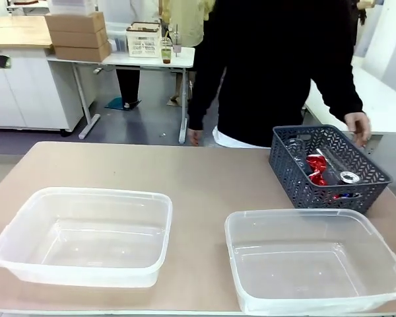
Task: Sort the waste into each basket.
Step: Pick up the Organizing box on the left side of the table and lift it.
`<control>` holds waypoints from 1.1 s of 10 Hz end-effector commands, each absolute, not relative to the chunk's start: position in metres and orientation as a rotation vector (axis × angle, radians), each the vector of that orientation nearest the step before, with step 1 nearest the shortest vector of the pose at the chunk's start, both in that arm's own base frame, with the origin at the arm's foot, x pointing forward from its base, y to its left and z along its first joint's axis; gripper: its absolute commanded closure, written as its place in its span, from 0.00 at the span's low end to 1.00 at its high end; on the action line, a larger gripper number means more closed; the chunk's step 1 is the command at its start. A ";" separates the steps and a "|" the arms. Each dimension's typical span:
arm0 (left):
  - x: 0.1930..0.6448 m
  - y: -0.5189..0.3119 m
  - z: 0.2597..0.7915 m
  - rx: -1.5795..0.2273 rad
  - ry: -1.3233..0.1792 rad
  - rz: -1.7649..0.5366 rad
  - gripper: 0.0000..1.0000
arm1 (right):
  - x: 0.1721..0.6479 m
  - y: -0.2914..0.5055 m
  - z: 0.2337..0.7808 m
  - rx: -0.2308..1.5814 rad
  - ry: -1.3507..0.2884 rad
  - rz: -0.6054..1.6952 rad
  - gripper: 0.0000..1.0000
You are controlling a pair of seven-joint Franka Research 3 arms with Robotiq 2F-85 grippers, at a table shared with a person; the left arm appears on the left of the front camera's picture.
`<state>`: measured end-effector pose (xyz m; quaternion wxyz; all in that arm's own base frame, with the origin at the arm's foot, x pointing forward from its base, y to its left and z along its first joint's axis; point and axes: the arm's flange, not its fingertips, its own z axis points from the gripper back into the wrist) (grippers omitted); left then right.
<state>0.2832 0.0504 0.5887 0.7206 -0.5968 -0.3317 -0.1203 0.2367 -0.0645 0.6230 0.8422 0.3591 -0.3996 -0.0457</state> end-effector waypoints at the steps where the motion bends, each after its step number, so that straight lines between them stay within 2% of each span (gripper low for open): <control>1: 0.282 0.046 0.589 -1.209 -0.687 -0.311 0.00 | 0.254 -0.023 0.624 0.728 -0.770 -0.006 0.00; 4: 0.229 0.087 0.584 -0.850 -0.589 -0.308 0.00 | 0.277 0.137 0.616 0.733 -0.495 0.193 0.00; 5: 0.205 0.099 0.573 -0.710 -0.529 -0.400 0.00 | 0.275 0.180 0.598 0.629 -0.462 0.245 0.00; 6: 0.197 0.097 0.563 -0.652 -0.479 -0.529 0.00 | 0.275 0.209 0.574 0.645 -0.345 0.326 0.00; 7: 0.210 0.088 0.561 -0.630 -0.467 -0.634 0.00 | 0.272 0.214 0.558 0.589 -0.301 0.360 0.00; 8: 0.212 0.096 0.572 -0.717 -0.517 -0.378 0.00 | 0.274 0.184 0.562 0.469 -0.406 0.352 0.00; 9: 0.212 0.096 0.572 -0.717 -0.517 -0.378 0.00 | 0.257 0.226 0.555 0.624 -0.340 0.333 0.00; 11: 0.205 0.095 0.568 -0.669 -0.480 -0.453 0.00 | 0.266 0.220 0.546 0.557 -0.336 0.344 0.00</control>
